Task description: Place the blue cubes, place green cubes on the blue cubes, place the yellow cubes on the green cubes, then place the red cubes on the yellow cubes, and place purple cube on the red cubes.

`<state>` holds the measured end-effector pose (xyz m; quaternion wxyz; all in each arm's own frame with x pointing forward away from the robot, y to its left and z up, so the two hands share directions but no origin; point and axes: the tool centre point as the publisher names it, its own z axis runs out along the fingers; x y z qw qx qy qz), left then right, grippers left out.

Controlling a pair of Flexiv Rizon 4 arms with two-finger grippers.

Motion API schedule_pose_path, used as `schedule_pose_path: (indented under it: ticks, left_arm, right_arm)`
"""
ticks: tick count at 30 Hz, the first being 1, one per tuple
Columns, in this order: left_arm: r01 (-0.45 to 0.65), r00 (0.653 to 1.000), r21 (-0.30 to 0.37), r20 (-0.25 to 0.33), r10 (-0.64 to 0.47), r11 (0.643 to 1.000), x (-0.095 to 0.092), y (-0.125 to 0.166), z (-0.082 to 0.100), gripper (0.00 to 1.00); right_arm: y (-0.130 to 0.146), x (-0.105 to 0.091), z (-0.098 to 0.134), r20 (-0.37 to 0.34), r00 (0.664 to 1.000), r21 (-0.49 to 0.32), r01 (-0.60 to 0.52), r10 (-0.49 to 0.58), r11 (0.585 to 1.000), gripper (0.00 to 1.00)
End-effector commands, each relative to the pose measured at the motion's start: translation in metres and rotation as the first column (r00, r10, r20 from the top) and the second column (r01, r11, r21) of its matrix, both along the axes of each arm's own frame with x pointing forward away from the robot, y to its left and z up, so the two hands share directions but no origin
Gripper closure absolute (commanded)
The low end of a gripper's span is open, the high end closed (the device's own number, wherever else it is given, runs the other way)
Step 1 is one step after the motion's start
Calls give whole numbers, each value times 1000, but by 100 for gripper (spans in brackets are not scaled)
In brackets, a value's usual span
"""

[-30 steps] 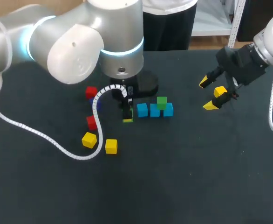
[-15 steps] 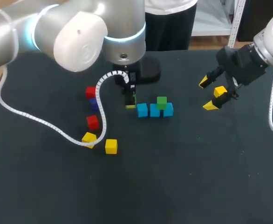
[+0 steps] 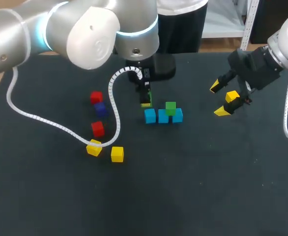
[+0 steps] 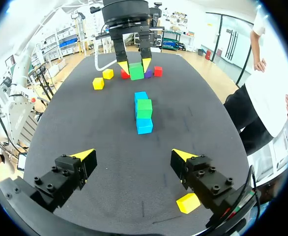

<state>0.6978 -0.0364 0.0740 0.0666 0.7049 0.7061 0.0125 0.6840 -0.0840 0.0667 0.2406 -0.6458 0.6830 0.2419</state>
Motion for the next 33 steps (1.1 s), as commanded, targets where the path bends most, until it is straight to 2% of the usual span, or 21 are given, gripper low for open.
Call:
schedule_pose_path:
  ticks: [1,7,8,33]
  left_arm:
    - [6,1000,17,-21,-6,1000,5,-8,1,100]
    - [37,999,34,-37,-36,999,2,-13,3,100]
    - [46,999,18,-31,-45,999,2,-14,3,100]
    - [46,999,18,-31,-45,999,2,-14,3,100]
  right_arm:
    - [0,0,0,1,1000,2,0,0,1000,0]
    - [0,0,0,1,1000,2,0,0,1000,0]
    - [0,0,0,1,1000,2,0,0,1000,0]
    - [0,0,0,1,1000,2,0,0,1000,0]
